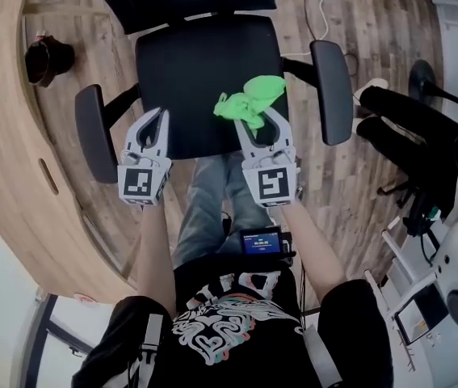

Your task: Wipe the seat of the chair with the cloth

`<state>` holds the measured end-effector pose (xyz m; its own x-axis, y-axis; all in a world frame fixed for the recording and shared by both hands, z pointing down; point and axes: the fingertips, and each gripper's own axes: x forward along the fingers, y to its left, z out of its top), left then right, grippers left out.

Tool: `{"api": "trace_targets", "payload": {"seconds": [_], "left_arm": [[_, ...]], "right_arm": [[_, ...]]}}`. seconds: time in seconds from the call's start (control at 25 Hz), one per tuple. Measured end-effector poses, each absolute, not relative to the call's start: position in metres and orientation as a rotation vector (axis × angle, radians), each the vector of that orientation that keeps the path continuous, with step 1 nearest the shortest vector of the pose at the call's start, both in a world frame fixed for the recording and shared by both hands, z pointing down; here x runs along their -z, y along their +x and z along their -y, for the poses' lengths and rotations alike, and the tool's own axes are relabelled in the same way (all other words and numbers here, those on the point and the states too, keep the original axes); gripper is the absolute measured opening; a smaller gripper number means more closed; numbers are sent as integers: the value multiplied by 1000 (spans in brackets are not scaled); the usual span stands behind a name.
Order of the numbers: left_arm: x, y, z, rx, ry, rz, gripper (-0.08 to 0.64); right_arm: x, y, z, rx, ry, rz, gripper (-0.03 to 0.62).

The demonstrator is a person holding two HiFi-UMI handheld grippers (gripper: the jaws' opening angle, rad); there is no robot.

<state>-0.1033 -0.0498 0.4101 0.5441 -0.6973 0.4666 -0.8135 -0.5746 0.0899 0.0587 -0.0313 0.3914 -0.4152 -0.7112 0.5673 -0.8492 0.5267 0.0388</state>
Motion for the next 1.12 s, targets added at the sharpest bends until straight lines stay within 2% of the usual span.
{"api": "trace_targets", "payload": {"seconds": [0.2, 0.56, 1.12], "left_arm": [[-446, -111, 53, -550, 2389, 1304, 2], [-499, -82, 56, -577, 2401, 1181, 2], [-581, -82, 41, -702, 2386, 1149, 2]], "right_arm": [[-425, 58, 26, -309, 1236, 2232, 147], [-488, 60, 20, -344, 1195, 2192, 147], [-559, 103, 8, -277, 1231, 2041, 147]]}}
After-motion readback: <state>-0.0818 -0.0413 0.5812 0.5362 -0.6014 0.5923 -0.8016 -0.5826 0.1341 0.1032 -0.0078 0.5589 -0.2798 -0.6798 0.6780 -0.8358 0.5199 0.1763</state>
